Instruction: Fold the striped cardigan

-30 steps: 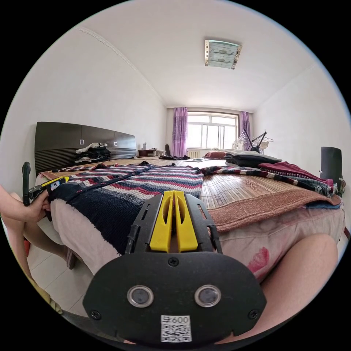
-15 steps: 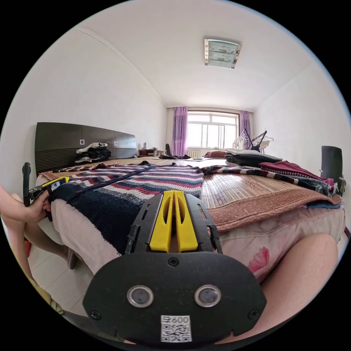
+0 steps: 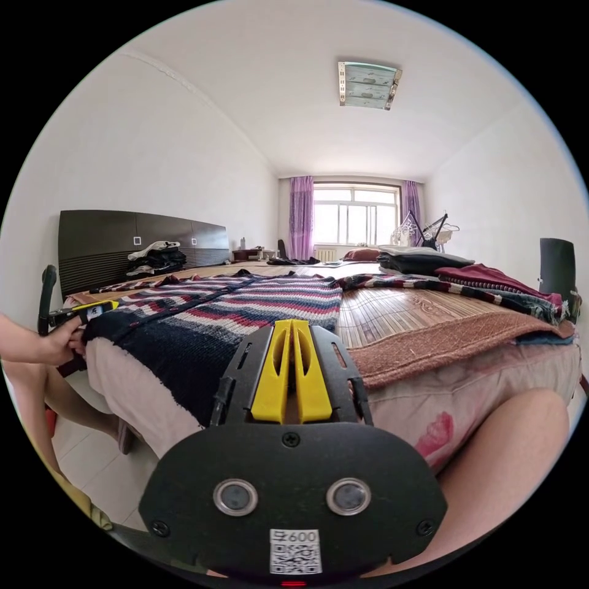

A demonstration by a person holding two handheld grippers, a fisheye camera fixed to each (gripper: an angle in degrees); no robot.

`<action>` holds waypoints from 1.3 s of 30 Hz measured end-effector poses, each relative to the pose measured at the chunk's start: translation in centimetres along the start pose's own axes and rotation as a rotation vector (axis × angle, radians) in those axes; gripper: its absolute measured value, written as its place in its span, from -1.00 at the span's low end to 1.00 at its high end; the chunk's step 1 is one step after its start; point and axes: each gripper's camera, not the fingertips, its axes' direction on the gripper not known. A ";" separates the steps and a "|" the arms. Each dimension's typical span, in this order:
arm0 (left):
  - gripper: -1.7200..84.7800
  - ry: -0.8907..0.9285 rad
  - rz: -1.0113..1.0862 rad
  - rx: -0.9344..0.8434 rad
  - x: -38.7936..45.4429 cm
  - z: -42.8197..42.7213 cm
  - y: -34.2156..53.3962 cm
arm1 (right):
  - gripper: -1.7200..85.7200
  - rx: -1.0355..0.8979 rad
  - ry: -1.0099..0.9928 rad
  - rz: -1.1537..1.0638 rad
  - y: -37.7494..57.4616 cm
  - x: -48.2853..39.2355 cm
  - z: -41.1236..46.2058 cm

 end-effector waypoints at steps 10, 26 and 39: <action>-0.79 -0.251 0.226 -0.092 -5.7 -0.4 -2.8 | -0.98 0.001 -0.010 0.026 0.3 -0.5 -0.5; -0.55 -0.066 -0.690 -0.246 -46.7 7.3 -8.8 | -0.98 -0.040 -0.023 0.083 0.3 -1.4 -1.0; -0.52 0.005 -0.957 -0.208 -65.3 8.9 -10.0 | -0.98 -0.067 -0.023 0.096 0.2 -2.6 -1.8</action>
